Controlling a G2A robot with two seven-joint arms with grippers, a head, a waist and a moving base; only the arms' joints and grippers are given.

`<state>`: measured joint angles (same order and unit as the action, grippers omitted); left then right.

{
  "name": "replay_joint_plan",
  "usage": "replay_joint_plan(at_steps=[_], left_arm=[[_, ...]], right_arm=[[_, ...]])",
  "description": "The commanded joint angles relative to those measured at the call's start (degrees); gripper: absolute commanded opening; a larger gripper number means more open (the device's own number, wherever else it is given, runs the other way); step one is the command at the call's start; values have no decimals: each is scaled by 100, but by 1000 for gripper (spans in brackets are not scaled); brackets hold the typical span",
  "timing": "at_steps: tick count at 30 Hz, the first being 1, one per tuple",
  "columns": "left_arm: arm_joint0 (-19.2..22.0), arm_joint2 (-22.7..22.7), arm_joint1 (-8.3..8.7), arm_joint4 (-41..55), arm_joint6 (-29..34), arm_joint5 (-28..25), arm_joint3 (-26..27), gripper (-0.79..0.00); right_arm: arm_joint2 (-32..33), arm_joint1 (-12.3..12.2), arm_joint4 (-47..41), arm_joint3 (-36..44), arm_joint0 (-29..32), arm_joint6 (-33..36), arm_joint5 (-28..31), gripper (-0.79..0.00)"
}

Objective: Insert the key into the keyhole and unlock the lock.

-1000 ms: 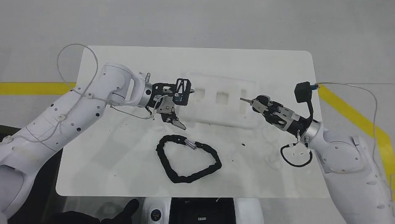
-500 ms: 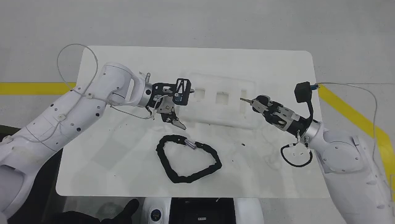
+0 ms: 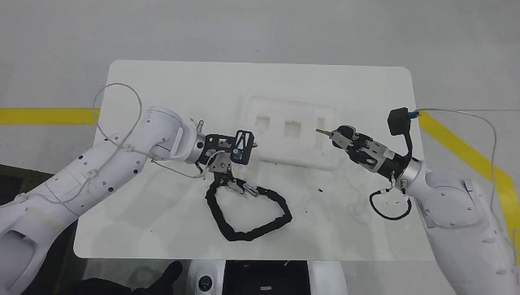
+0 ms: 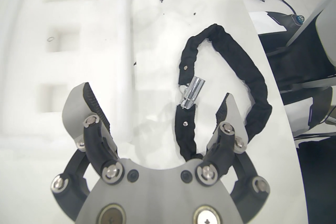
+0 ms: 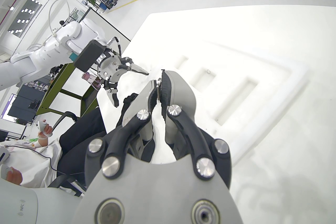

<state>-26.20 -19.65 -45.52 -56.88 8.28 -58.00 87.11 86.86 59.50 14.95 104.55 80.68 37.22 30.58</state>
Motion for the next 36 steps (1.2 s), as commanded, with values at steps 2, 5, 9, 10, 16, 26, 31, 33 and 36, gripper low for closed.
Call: replay_joint_plan(at_steps=[2, 5, 9, 10, 16, 26, 31, 33, 36], left_arm=[[-31, 127, 56, -137, -69, 0, 72, 0], [-39, 281, 102, -269, -194, 0, 102, 0], [29, 531, 152, -518, -482, 0, 139, 0], [58, 604, 163, -592, -573, 0, 143, 0], [183, 991, 185, -1148, -1166, 0, 0, 0], [88, 991, 20, -1837, -1756, 0, -299, 0], [65, 991, -97, -2039, -1867, 0, -395, -83], [73, 991, -134, -2085, -1923, 0, -449, -163], [60, 929, -181, -2126, -1991, 35, -541, -200]], right_arm=[[0, 0, 0, 0, 0, 0, 0, -785], [0, 0, 0, 0, 0, 0, 0, -785], [0, 0, 0, 0, 0, 0, 0, -785], [0, 0, 0, 0, 0, 0, 0, -785], [0, 0, 0, 0, 0, 0, 0, -785], [0, 0, 0, 0, 0, 0, 0, -785], [0, 0, 0, 0, 0, 0, 0, -785], [0, 0, 0, 0, 0, 0, 0, -785], [0, 0, 0, 0, 0, 0, 0, -785]])
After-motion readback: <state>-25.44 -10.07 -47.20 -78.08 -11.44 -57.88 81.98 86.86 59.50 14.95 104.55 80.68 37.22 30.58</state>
